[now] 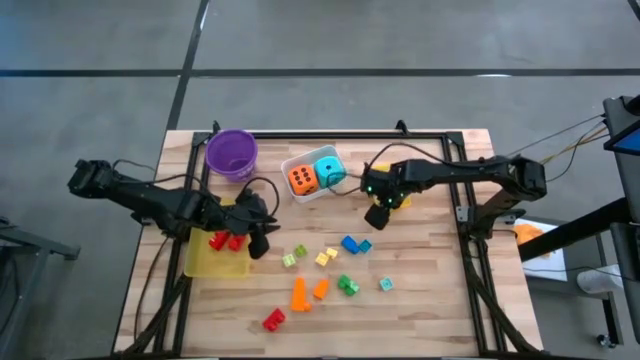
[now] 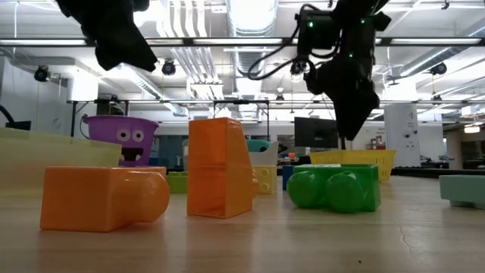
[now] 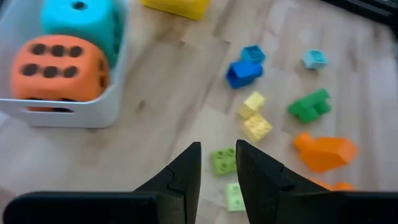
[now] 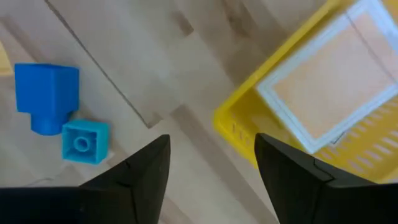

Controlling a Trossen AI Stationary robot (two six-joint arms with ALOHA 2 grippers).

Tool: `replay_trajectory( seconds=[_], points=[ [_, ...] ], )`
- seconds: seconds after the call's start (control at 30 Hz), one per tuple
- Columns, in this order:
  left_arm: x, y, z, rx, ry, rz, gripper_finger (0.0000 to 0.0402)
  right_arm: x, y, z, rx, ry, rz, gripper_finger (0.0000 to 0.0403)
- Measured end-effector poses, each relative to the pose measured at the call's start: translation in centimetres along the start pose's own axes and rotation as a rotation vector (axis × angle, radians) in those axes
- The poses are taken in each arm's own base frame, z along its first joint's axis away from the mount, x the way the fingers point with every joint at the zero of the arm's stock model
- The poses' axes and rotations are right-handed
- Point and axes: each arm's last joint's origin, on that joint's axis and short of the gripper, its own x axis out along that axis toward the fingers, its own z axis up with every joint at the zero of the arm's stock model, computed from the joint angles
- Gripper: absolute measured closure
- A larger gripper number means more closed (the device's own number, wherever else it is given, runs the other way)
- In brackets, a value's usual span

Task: Pick & Place Toys
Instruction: Put the light green game piece into the light yellow bin

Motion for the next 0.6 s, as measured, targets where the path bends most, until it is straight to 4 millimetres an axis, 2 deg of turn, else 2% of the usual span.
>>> replay_trajectory(
  seconds=[0.1, 0.23, 0.33, 0.5, 0.6],
  points=[
    [0.2, -0.1, 0.4, 0.01, 0.049, -0.071, 0.03, -0.1, 1.0, -0.6, -0.051, -0.043, -0.073, 0.017],
    [1.2, -0.6, 0.6, 0.096, 0.113, -0.06, 0.03, -0.2, 2.6, -1.5, -0.114, -0.107, -0.15, 0.017],
    [3.0, -1.0, 0.2, 0.194, 0.187, -0.033, 0.03, -0.3, 3.8, -2.2, -0.124, -0.167, -0.19, 0.017],
    [6.1, -2.2, -0.6, 0.242, 0.361, -0.103, 0.0299, -0.5, 5.7, -3.3, -0.116, -0.275, -0.222, 0.017],
    [7.3, -2.6, -0.8, 0.26, 0.472, -0.083, 0.0289, -0.7, 6.8, -3.9, -0.137, -0.34, -0.231, 0.017]
  ],
)
